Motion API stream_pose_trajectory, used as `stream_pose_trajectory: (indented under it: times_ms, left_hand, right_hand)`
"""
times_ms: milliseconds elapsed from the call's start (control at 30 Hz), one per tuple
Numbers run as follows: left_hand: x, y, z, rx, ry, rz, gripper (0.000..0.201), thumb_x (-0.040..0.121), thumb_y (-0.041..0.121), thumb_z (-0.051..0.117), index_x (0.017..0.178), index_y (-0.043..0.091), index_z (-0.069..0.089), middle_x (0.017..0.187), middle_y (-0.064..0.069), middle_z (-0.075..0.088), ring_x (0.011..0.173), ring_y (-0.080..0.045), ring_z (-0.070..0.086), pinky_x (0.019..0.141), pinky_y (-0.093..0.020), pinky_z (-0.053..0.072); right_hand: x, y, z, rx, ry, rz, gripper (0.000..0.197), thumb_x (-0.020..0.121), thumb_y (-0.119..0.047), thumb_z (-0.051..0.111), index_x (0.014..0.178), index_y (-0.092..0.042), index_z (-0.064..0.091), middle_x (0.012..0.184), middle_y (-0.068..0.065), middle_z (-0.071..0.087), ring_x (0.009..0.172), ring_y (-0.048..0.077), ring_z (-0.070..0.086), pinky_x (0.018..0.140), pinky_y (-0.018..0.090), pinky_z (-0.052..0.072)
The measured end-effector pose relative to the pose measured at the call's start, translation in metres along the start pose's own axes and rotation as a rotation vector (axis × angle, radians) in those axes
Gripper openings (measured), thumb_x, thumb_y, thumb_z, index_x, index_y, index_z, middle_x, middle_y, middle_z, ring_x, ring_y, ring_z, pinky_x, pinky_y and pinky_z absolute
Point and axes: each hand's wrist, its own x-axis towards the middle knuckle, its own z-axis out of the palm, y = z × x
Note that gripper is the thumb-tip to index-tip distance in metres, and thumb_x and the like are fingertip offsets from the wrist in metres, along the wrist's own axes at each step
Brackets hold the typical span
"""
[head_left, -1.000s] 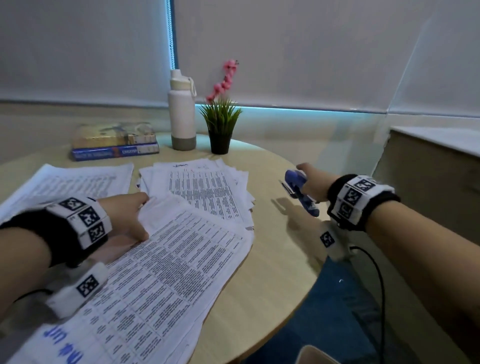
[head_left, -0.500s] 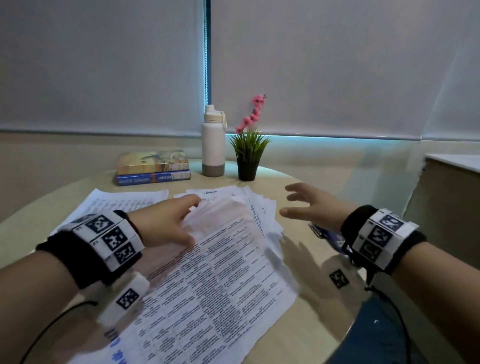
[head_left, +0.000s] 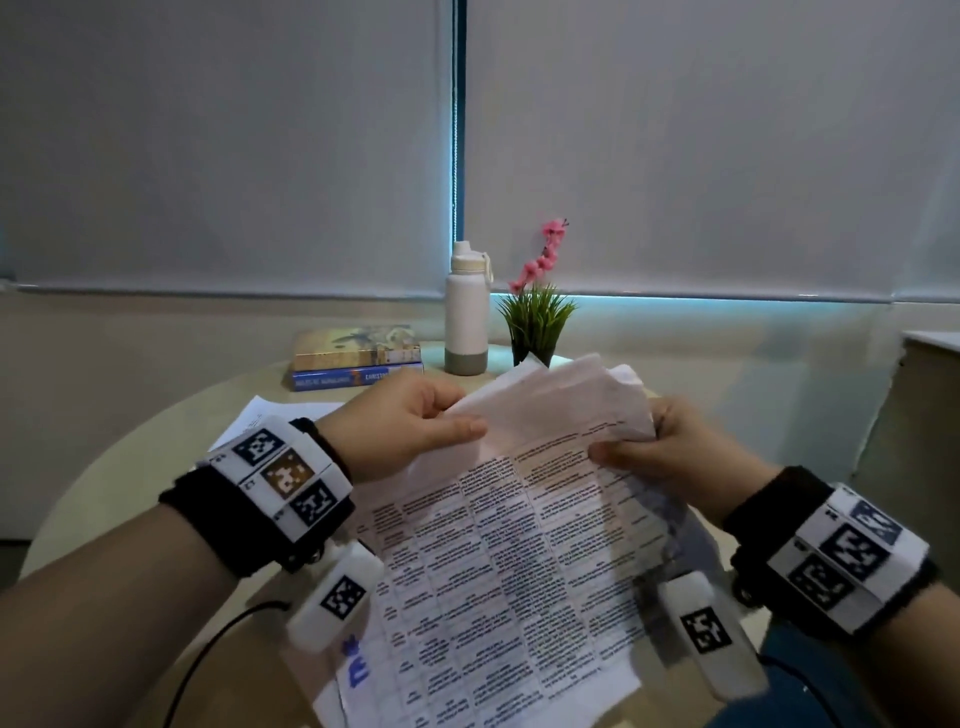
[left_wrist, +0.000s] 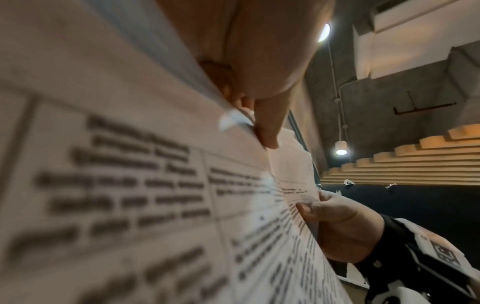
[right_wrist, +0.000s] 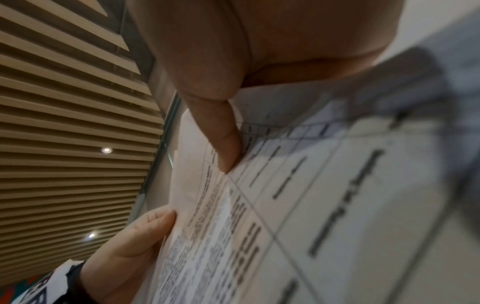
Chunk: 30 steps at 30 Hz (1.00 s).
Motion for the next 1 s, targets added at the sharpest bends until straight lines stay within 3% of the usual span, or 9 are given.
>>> stream_pose_trajectory:
  times_ms: [167,300,433,533,600,633,800,900,1000]
  left_hand:
    - [0.004,0.001,0.002,0.008,0.102,0.029,0.035,0.078,0.038,0.071,0.093,0.006,0.071,0.089,-0.017,0.073,0.080,-0.034,0.069,0.075,-0.048,0.055]
    - [0.010,0.004,-0.001,0.296,0.039,0.095,0.035,0.087,0.021,0.066,0.055,0.028,0.051,0.056,0.012,0.053,0.053,-0.002,0.047,0.056,-0.028,0.035]
    - [0.017,0.022,0.008,0.630,-0.031,0.207,0.026,0.092,0.021,0.058,0.068,0.027,0.049,0.068,0.010,0.050,0.065,-0.008,0.049,0.064,-0.026,0.034]
    - [0.019,0.037,0.014,0.596,0.053,0.283,0.012,0.090,0.020,0.061,0.099,0.014,0.064,0.087,0.004,0.064,0.082,-0.015,0.060,0.070,-0.024,0.042]
    - [0.016,0.040,0.011,0.562,0.195,0.333,0.020,0.085,0.022,0.067,0.103,0.018,0.061,0.088,0.007,0.064,0.080,-0.014,0.059,0.070,-0.022,0.041]
    - [0.014,0.036,0.007,0.589,0.281,0.324,0.028,0.081,0.024,0.070,0.107,0.022,0.059,0.091,0.009,0.064,0.084,-0.015,0.060,0.076,-0.025,0.041]
    - [0.000,-0.007,-0.023,0.733,0.666,0.020,0.094,0.067,0.055,0.068,0.146,0.029,0.022,0.151,-0.003,0.030,0.142,-0.025,0.024,0.113,-0.054,0.018]
    - [-0.001,-0.016,-0.024,0.236,0.696,-0.184,0.116,0.065,0.052,0.078,0.151,0.021,0.005,0.159,-0.004,0.012,0.146,-0.021,0.016,0.117,-0.047,0.018]
    - [0.002,-0.009,-0.014,-0.549,0.460,-0.253,0.087,0.071,0.030,0.074,0.143,0.007,0.032,0.140,-0.011,0.052,0.120,-0.023,0.058,0.102,-0.043,0.045]
  right_hand:
    - [-0.003,-0.007,0.003,0.045,-0.036,0.013,0.016,0.060,-0.024,0.079,0.074,-0.016,0.077,0.084,0.009,0.075,0.077,0.022,0.072,0.074,0.033,0.058]
    - [-0.006,-0.024,-0.002,-0.318,0.147,-0.124,0.069,0.046,-0.066,0.075,0.104,-0.032,0.063,0.110,-0.011,0.067,0.098,0.004,0.063,0.085,0.031,0.050]
    - [-0.008,-0.075,0.021,-1.062,0.294,-0.486,0.084,0.060,-0.063,0.061,0.130,-0.020,0.045,0.125,-0.001,0.056,0.117,0.020,0.051,0.097,0.037,0.041]
    - [0.003,-0.093,0.042,-1.263,0.042,-0.248,0.041,0.073,-0.043,0.066,0.108,-0.023,0.057,0.097,0.000,0.063,0.091,0.024,0.060,0.073,0.030,0.046]
    - [0.008,-0.096,0.038,-1.186,-0.036,-0.141,0.007,0.079,-0.025,0.062,0.076,-0.022,0.057,0.074,0.000,0.058,0.070,0.022,0.056,0.057,0.026,0.041]
    - [0.009,-0.094,0.031,-1.145,-0.028,-0.104,0.016,0.080,-0.021,0.061,0.067,-0.020,0.053,0.066,-0.001,0.054,0.063,0.019,0.052,0.052,0.024,0.037]
    - [-0.001,-0.059,-0.015,-0.669,0.211,-0.089,0.003,0.081,-0.013,0.066,0.084,-0.014,0.067,0.074,0.002,0.067,0.071,0.015,0.059,0.066,0.031,0.047]
    - [-0.011,-0.039,-0.013,-0.091,0.372,-0.126,0.008,0.083,-0.002,0.063,0.080,-0.009,0.066,0.062,-0.003,0.070,0.055,0.005,0.061,0.052,0.020,0.051]
    - [-0.015,-0.014,0.001,0.393,0.314,-0.112,0.014,0.078,-0.005,0.062,0.092,-0.004,0.065,0.080,0.008,0.074,0.068,0.018,0.069,0.060,0.025,0.057]
